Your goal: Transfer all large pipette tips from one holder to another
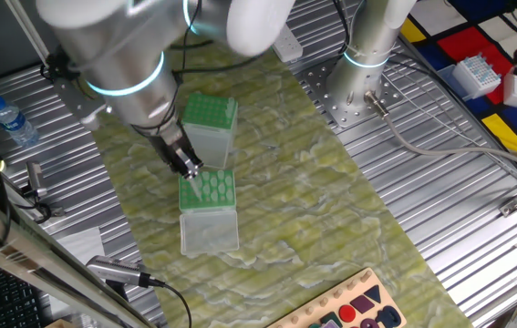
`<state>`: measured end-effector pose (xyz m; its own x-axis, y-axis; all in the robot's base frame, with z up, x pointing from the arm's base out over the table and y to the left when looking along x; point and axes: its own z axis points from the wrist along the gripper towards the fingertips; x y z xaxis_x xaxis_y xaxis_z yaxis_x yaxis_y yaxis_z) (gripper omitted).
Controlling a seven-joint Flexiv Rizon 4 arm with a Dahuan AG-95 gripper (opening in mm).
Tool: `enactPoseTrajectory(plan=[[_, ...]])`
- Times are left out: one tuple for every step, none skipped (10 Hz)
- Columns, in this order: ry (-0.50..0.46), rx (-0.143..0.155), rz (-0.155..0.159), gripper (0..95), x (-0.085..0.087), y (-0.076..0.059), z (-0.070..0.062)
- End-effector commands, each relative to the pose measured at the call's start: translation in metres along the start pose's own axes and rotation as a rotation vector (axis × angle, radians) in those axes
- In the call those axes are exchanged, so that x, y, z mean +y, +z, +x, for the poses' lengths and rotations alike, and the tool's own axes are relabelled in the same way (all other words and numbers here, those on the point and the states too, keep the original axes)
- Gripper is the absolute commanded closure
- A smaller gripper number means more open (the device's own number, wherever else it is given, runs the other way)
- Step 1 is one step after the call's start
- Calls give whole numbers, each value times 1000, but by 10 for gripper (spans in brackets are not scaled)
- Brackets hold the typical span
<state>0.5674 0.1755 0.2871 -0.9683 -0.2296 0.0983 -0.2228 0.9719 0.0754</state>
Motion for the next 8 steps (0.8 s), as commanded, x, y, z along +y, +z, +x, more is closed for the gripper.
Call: enactPoseTrajectory(plan=[[-27,7,10,950,1,-3,2],[-49,21,24,950,1,-5,4],[-77,36,34,950,1,-7,6],[-123,52,48,950,-2,-11,10],[-150,59,57,950,-4,-14,13],[-188,82,69,950,-7,-18,20],[-229,106,82,950,-12,-23,26],[-248,119,87,950,-14,-25,30]])
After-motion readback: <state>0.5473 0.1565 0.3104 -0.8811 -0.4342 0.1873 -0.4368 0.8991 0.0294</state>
